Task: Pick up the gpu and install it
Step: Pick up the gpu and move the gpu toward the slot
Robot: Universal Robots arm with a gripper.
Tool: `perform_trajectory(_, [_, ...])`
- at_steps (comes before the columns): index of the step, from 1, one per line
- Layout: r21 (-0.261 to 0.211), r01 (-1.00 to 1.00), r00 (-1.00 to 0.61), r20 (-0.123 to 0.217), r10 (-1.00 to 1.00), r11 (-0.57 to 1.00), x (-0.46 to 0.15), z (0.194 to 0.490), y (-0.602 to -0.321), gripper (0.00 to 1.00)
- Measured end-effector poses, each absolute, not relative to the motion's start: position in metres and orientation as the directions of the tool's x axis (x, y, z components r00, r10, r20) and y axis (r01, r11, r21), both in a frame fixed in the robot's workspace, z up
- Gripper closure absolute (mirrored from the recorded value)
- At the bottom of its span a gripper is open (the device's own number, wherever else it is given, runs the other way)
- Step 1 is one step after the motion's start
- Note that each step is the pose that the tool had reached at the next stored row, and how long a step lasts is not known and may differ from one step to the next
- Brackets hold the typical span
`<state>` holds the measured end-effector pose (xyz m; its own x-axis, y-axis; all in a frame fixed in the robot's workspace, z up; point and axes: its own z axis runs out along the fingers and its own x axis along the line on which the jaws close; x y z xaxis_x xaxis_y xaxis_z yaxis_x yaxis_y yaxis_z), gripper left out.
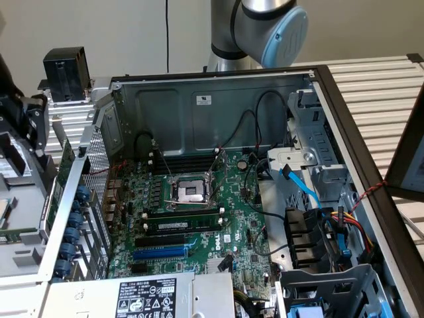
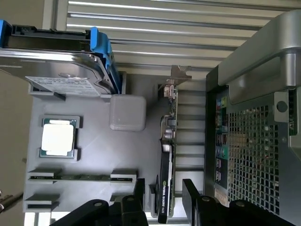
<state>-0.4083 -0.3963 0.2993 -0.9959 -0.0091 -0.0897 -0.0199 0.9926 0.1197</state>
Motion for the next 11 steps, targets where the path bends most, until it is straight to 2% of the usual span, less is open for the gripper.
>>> perform_trajectory(11, [0.185, -0.019, -0.995, -0.097, -0.001, 0.982, -0.408, 0.289, -0.414, 0.55])
